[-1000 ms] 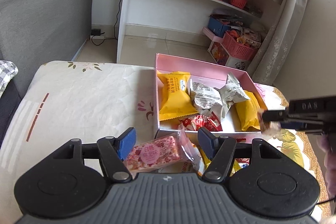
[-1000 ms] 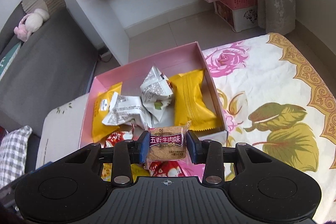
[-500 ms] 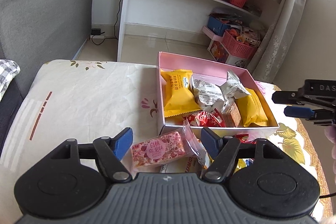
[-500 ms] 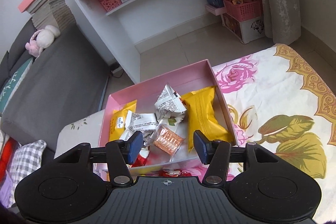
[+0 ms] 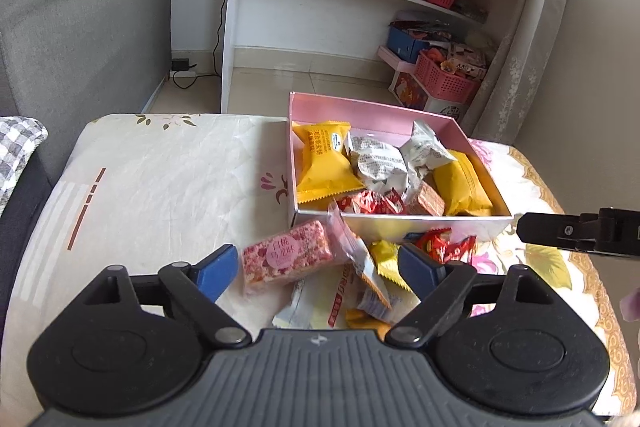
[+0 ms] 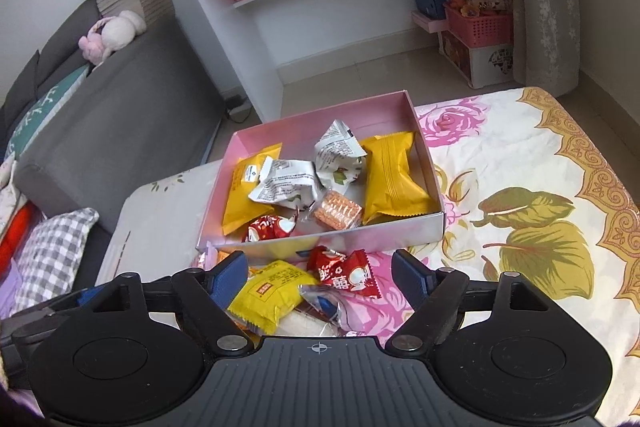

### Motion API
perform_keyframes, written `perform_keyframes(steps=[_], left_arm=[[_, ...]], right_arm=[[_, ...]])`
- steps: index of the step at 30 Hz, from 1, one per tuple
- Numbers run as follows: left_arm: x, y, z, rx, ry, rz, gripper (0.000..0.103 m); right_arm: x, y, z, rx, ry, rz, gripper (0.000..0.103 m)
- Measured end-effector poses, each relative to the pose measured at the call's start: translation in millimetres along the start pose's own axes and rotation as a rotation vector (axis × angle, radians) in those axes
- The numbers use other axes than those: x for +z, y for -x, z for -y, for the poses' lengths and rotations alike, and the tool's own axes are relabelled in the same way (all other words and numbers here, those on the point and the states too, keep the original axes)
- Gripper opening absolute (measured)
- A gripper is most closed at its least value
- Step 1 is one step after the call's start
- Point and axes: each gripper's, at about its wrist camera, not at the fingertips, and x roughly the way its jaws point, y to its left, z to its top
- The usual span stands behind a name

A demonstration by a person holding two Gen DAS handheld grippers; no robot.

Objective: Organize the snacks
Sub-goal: 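Move the left tool down onto the gold bar and close it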

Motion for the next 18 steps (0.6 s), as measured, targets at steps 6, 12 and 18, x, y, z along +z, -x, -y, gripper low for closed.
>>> perform_keyframes(steps=[6, 12, 18], left_arm=[[-20, 1, 12, 0.033, -0.021, -0.032, 0.097], [-49, -6, 27, 0.075, -0.079, -0.062, 0.097], [-69, -16, 45, 0.062, -0.054, -0.078, 0.093]], right_arm=[[-22, 11, 0, 0.012, 0.052, 0.055, 0.091], [-42, 16, 12, -0.012, 0.092, 0.059, 0.092], [-48, 18, 21, -0.039, 0.126, 0.071, 0.097]])
